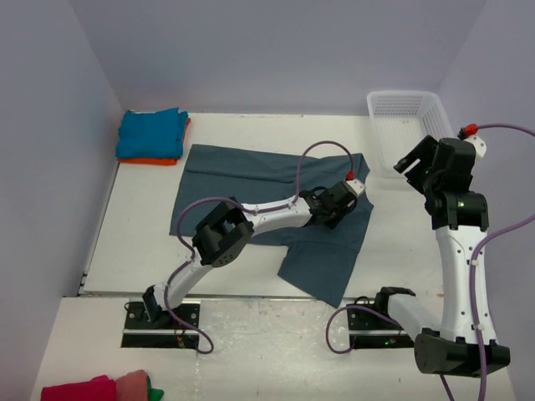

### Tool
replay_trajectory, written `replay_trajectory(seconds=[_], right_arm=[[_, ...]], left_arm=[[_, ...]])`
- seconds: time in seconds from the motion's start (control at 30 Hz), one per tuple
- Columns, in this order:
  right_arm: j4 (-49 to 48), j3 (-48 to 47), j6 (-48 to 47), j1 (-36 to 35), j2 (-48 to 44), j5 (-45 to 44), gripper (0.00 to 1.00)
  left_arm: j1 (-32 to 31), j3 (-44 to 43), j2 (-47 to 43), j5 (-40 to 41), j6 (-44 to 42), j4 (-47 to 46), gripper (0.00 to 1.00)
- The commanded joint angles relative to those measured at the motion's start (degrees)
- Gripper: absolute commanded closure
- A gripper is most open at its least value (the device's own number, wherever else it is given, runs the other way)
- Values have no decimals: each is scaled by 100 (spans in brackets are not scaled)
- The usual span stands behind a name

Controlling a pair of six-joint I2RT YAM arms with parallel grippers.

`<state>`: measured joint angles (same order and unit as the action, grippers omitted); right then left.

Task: Fold and stack the t-shirts
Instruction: Fold the flattened tshirt in 1/3 of the way

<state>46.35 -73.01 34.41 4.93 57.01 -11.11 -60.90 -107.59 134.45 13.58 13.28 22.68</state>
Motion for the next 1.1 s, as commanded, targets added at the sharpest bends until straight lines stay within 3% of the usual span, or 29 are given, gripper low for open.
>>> replay_trajectory(seconds=[0.0, 0.67, 1.07], right_arm=[[-64, 6, -84, 43, 3, 136, 25], [-144, 226, -75, 228, -59, 531, 24], [-196, 296, -102, 228, -6, 584, 24]], left_arm=[[-62, -359, 45, 153, -150, 114, 60], [-194, -728, 494, -75, -168, 185, 60], [-194, -562, 275, -93, -247, 18, 66]])
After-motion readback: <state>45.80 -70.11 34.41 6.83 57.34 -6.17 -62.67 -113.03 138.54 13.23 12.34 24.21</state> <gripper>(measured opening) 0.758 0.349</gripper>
